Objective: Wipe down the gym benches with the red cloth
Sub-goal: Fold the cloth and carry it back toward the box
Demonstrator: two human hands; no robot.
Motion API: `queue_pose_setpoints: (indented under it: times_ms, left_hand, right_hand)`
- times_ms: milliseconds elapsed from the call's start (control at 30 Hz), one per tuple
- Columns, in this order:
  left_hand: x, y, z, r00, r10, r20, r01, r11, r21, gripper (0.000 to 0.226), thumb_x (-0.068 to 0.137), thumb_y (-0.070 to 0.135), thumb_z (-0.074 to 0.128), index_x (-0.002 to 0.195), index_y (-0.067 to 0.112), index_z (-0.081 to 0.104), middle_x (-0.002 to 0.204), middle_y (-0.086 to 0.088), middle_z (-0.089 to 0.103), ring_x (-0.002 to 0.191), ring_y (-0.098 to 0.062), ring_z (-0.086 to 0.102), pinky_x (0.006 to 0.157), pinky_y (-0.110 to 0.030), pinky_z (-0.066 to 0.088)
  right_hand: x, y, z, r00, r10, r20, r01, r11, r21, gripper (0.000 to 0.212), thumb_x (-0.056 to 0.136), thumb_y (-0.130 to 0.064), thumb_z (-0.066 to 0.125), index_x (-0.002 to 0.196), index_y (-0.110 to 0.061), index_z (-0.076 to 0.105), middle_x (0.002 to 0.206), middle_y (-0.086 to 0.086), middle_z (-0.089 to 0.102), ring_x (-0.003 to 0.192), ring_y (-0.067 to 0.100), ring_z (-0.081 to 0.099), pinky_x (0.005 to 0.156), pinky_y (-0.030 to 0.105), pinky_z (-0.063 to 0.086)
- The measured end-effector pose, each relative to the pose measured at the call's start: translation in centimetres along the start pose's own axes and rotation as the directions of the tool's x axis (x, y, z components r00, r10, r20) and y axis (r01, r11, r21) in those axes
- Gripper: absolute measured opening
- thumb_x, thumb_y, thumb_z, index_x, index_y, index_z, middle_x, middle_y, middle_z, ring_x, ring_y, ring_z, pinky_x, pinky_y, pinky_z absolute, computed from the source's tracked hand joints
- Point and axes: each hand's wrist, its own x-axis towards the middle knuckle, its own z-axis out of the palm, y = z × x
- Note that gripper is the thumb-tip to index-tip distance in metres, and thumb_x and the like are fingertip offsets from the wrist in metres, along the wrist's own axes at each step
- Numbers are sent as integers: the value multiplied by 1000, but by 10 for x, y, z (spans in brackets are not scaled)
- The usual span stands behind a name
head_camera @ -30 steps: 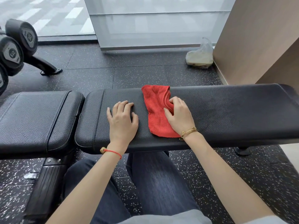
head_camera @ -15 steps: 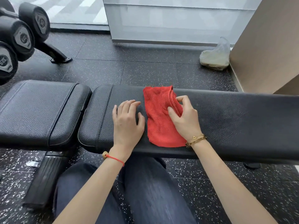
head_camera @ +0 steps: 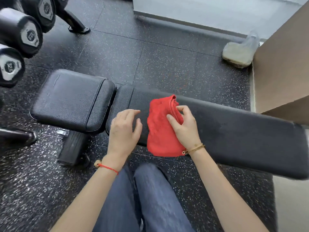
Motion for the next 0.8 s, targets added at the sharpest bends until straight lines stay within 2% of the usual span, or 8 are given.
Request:
queue_pose_setpoints:
  times_ms: [233, 433, 500, 600, 733, 800]
  left_hand:
    - [-48, 76, -154, 986, -168, -2, 167, 984, -60, 23, 94, 15, 57, 116, 13, 65, 115, -1, 66, 109, -22, 58, 99, -32, 43]
    - [-96, 153, -289, 966, -248, -68, 243, 967, -75, 24, 95, 16, 56, 117, 14, 65, 116, 0, 66, 111, -19, 58, 101, -36, 45]
    - [-111, 176, -326, 959, -266, -92, 260, 962, -79, 24, 95, 16, 55, 117, 15, 65, 117, 0, 66, 112, -19, 59, 102, -37, 45]
    - [-136, 203, -366, 936, -317, -152, 304, 947, -104, 25, 95, 16, 55, 118, 15, 65, 117, 0, 66, 113, -18, 60, 103, -38, 46]
    - [-170, 226, -392, 899, -366, -240, 349, 930, -111, 27, 95, 19, 55, 120, 19, 64, 118, 3, 66, 112, -16, 60, 101, -39, 48]
    - [-186, 233, -398, 874, -390, -290, 374, 921, -112, 27, 95, 20, 55, 120, 20, 63, 117, 4, 66, 111, -16, 60, 100, -38, 48]
  right_hand:
    - [-61, -143, -65, 995, -6, 98, -2, 996, 86, 23, 87, -16, 68, 104, -9, 54, 87, -5, 67, 82, 10, 63, 85, 38, 50]
    - [-122, -264, -129, 981, -62, 182, 36, 989, 145, 23, 86, -15, 69, 102, -10, 54, 83, -12, 67, 77, 2, 63, 80, 32, 51]
    - [-141, -294, -146, 973, -72, 221, 37, 987, 156, 23, 86, -16, 69, 102, -10, 54, 84, -12, 67, 79, 3, 64, 82, 36, 53]
    - [-166, -326, -164, 959, -94, 266, 52, 986, 161, 24, 85, -18, 70, 102, -12, 55, 87, -8, 69, 84, 9, 66, 86, 44, 53]
    - [-191, -349, -176, 937, -141, 320, 85, 979, 183, 23, 85, -21, 71, 101, -15, 56, 86, -11, 69, 83, 7, 65, 87, 47, 53]
    - [-201, -354, -178, 920, -170, 354, 106, 975, 193, 23, 84, -21, 71, 100, -14, 56, 90, -6, 69, 85, 11, 66, 87, 49, 52]
